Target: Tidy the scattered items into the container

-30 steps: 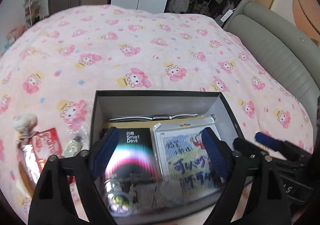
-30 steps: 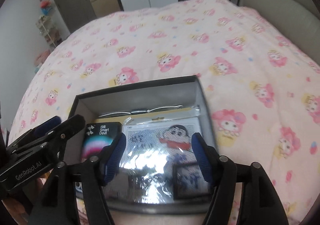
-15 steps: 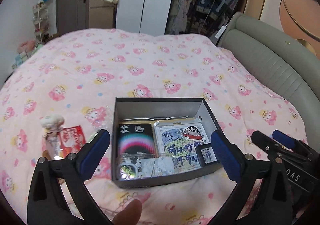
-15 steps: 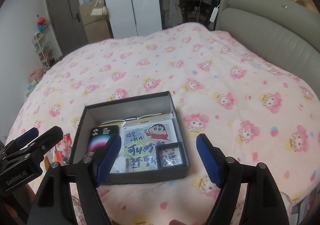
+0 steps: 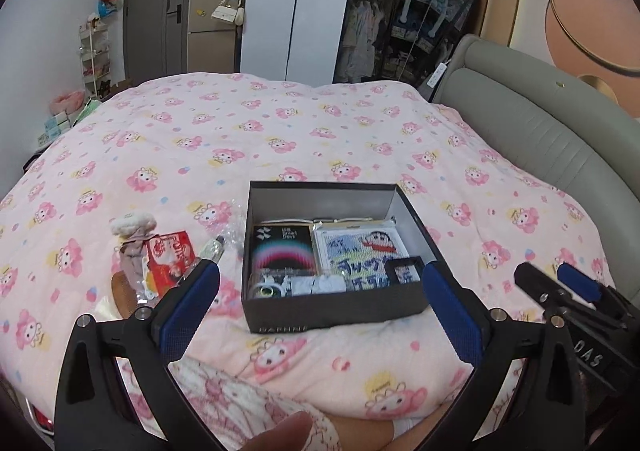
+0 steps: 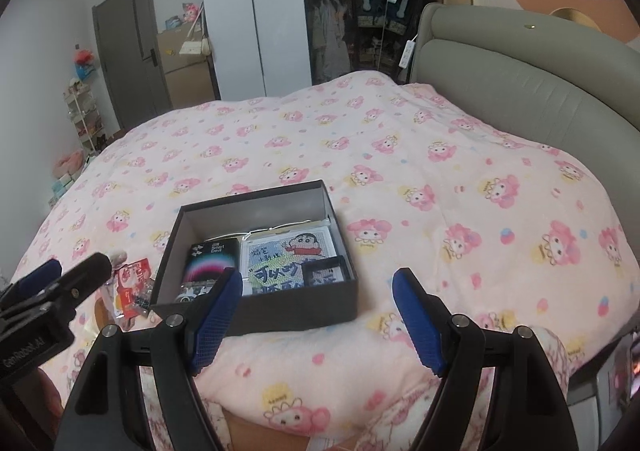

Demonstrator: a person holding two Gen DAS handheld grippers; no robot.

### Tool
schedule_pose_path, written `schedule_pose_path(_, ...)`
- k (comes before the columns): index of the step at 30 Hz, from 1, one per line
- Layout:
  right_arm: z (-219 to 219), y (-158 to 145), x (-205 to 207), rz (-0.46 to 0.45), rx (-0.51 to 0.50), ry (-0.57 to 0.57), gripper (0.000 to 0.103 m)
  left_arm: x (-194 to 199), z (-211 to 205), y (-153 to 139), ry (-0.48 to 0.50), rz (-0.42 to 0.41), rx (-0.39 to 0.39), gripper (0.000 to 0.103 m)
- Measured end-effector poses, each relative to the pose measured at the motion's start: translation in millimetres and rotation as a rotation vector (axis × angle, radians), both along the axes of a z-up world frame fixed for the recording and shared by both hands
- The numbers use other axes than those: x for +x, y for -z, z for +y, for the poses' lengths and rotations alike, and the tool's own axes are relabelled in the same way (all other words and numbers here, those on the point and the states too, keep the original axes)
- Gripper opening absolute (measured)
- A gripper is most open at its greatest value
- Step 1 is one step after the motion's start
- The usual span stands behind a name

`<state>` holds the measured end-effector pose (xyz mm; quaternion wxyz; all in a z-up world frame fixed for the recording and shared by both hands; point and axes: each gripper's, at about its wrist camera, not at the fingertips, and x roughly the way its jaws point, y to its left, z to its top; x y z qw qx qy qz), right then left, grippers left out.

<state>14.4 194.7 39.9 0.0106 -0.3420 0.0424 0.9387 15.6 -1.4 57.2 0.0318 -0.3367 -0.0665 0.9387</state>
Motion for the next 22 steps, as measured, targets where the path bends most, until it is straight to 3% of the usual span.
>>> schedule_pose_path(5,3.4,2.0,13.3,0.007,-0.011,0.001,0.076,12.3,11.1,1.5,0.019,0.008,-0.05,0.102)
schedule_pose_path(22,9.0,15.1,8.8,-0.023,-0.005,-0.002,0.076,2.1,20.0,18.8,0.043,-0.041,-0.046,0.102)
